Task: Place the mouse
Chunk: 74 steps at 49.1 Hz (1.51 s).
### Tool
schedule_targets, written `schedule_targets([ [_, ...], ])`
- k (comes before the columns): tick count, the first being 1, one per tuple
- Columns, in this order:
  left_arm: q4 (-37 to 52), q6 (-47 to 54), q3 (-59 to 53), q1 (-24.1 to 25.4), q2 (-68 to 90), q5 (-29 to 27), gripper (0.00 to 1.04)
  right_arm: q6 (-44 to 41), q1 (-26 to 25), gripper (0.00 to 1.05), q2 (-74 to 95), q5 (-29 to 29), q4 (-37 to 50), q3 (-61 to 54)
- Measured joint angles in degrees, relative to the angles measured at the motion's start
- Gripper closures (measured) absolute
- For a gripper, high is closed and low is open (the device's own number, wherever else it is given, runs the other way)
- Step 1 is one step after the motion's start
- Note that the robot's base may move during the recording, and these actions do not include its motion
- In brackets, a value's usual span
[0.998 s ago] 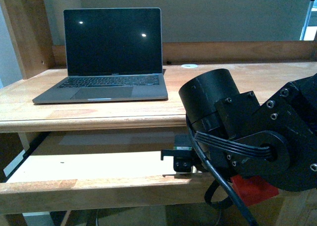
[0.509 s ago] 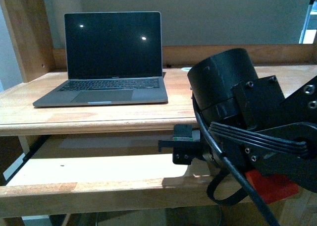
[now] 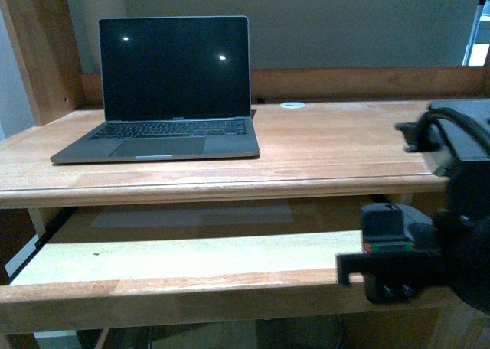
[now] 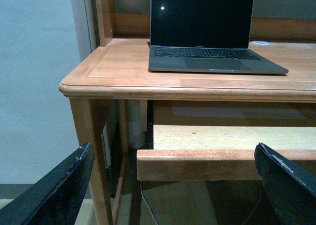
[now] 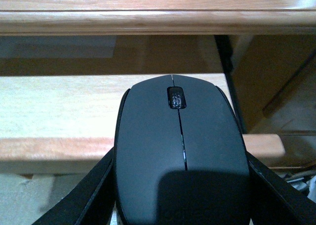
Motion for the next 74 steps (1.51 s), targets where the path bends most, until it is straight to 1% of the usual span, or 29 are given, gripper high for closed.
schedule_targets([
  [2, 0.0, 0.0, 0.0, 0.0, 0.0, 0.0, 0.07, -0.8, 0.0, 0.41, -4.5, 0.7, -0.5, -3.3],
  [5, 0.0, 0.0, 0.0, 0.0, 0.0, 0.0, 0.07, -1.2, 0.0, 0.41, -7.2, 1.5, -0.5, -4.4],
  [74, 0.0, 0.0, 0.0, 0.0, 0.0, 0.0, 0.07, -2.0, 0.1, 0.41, -6.8, 1.4, -0.5, -4.3],
])
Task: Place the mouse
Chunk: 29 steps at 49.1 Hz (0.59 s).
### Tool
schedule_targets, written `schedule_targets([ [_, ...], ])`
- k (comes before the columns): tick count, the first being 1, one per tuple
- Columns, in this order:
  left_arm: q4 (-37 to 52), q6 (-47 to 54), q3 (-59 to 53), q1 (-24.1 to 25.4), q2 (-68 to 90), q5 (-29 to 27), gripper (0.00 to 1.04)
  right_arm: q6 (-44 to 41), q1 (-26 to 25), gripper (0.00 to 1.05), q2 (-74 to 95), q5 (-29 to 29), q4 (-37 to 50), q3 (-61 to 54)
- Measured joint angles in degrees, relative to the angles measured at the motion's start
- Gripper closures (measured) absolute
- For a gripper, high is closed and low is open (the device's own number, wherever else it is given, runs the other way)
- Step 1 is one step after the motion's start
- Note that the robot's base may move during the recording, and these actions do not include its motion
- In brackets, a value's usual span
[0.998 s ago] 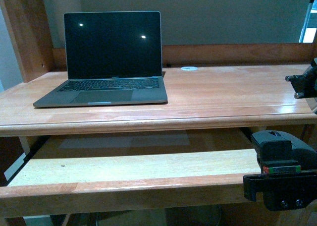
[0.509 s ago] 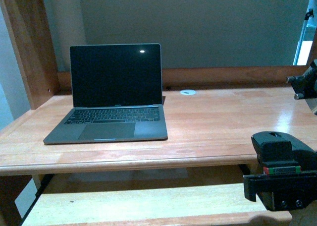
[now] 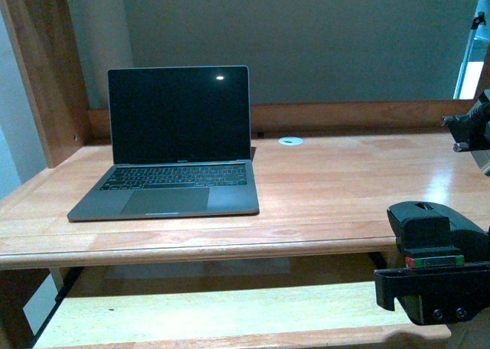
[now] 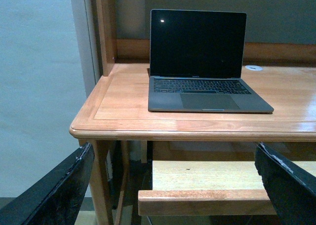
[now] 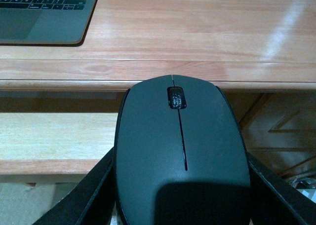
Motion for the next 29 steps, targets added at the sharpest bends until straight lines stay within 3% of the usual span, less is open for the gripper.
schedule_targets([
  [29, -0.2, 0.0, 0.0, 0.0, 0.0, 0.0, 0.07, 0.0, 0.0, 0.41, 0.0, -0.1, 0.0, 0.0],
])
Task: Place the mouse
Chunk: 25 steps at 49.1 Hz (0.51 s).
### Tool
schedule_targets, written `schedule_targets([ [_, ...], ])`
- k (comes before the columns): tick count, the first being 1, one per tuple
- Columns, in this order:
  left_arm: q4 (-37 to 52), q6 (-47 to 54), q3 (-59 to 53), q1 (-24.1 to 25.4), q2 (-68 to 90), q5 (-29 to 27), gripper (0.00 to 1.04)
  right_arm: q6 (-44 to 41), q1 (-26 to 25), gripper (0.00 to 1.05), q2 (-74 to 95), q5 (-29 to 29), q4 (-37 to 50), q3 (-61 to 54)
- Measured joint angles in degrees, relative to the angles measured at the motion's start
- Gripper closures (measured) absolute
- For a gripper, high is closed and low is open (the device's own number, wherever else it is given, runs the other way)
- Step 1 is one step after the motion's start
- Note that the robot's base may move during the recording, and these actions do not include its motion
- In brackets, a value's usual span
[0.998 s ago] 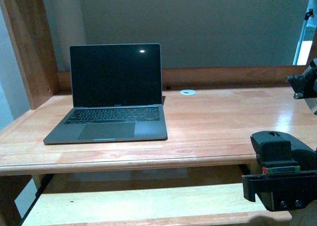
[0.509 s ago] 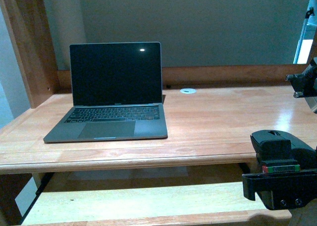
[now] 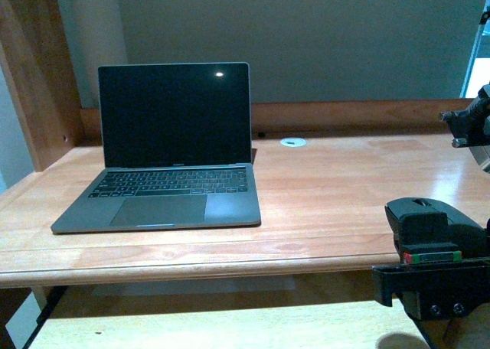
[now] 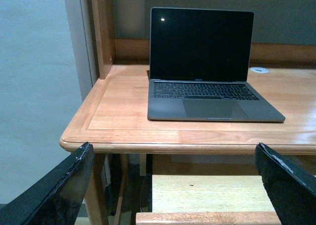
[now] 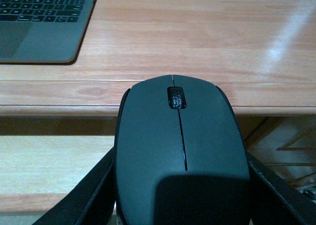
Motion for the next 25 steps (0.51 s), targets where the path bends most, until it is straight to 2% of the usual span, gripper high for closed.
schedule_targets([
  [7, 0.1, 0.0, 0.0, 0.0, 0.0, 0.0, 0.07, 0.0, -0.5, 0.41, 1.5, -1.5, 1.4, 0.4],
  [14, 0.2, 0.0, 0.0, 0.0, 0.0, 0.0, 0.07, 1.5, -3.6, 0.41, 13.3, -5.4, 1.0, 9.3],
  [25, 0.2, 0.0, 0.0, 0.0, 0.0, 0.0, 0.07, 4.0, -6.8, 0.41, 28.4, -4.7, -0.9, 23.8],
])
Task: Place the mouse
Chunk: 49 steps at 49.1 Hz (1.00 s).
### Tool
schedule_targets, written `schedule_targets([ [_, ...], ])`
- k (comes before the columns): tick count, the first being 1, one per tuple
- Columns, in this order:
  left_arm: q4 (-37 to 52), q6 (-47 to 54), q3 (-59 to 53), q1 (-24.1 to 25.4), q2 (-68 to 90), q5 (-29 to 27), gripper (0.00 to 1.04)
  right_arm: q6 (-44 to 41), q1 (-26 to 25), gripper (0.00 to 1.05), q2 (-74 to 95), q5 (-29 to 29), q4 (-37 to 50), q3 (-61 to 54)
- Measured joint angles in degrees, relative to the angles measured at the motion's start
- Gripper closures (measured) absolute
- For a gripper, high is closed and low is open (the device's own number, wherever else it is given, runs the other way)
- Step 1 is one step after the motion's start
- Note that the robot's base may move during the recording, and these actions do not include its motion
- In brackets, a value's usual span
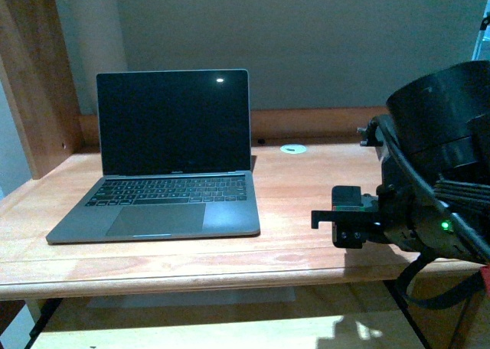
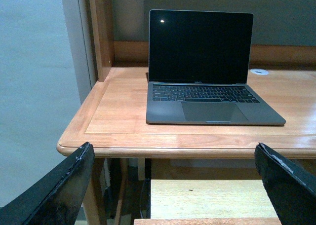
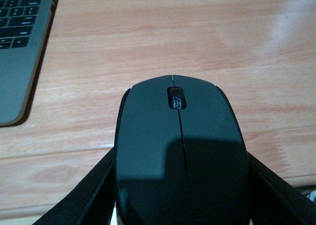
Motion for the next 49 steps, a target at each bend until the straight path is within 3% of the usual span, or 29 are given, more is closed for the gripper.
schedule_targets([
  [21, 0.0, 0.0, 0.0, 0.0, 0.0, 0.0, 0.07, 0.8, 0.8, 0.41, 11.9, 6.3, -5.2, 11.6],
  [49, 0.0, 0.0, 0.0, 0.0, 0.0, 0.0, 0.07, 2.2, 3.0, 0.41, 14.5, 12.6, -6.8, 13.2],
])
